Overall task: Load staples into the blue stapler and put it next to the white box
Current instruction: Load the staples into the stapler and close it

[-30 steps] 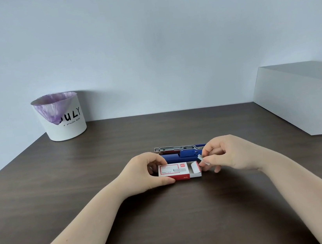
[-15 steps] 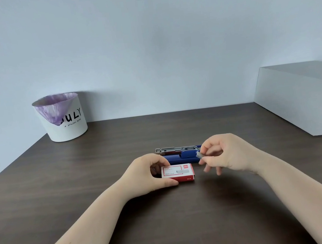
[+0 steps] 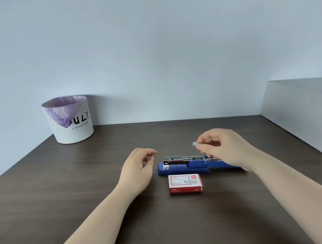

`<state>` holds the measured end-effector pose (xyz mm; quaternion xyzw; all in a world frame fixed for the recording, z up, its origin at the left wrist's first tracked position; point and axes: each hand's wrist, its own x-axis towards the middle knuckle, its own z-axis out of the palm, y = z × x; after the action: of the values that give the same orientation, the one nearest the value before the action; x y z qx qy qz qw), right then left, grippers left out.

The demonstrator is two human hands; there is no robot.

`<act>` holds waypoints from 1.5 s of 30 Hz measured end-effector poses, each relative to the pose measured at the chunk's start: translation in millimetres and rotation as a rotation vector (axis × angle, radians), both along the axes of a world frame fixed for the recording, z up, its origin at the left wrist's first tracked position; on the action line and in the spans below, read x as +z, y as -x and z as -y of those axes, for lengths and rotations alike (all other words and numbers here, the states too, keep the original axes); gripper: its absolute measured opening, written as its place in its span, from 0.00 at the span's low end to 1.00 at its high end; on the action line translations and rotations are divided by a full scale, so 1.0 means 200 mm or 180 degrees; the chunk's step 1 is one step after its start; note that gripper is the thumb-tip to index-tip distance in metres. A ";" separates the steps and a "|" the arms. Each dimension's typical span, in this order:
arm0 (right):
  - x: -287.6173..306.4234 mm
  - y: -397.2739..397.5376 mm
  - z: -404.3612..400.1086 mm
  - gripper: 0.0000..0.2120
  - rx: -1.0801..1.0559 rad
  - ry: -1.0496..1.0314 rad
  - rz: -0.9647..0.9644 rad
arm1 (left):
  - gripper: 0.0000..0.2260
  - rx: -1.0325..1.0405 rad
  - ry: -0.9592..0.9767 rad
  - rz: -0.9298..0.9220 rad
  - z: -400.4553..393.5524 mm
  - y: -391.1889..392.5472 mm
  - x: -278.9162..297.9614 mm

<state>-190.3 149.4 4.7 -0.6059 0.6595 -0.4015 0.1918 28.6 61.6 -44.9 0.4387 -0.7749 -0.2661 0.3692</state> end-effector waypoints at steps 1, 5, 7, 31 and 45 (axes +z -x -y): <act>0.00 -0.02 0.03 0.06 0.0040 -0.0052 -0.0327 | 0.12 -0.0063 0.0013 0.0105 0.01 0.00 -0.01; -0.02 -0.08 0.12 0.09 0.0172 -0.0153 -0.1128 | 0.18 -0.0290 -0.0122 0.0476 0.01 0.01 -0.02; -0.03 -0.10 0.13 0.08 0.0216 -0.0190 -0.1249 | 0.18 -0.0300 -0.0148 0.0669 0.01 0.02 -0.02; -0.10 -0.10 0.12 0.06 0.0358 -0.0023 -0.1416 | 0.14 -0.0381 0.0046 0.0994 0.01 0.02 -0.02; -0.08 -0.08 0.12 0.07 0.0310 -0.0112 -0.1303 | 0.14 -0.0407 0.0092 0.1011 0.01 0.02 -0.02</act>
<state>-173.8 126.0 -12.1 -0.7025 0.6615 -0.2488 0.0836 24.0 59.8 -49.6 0.4197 -0.8535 -0.2051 0.2309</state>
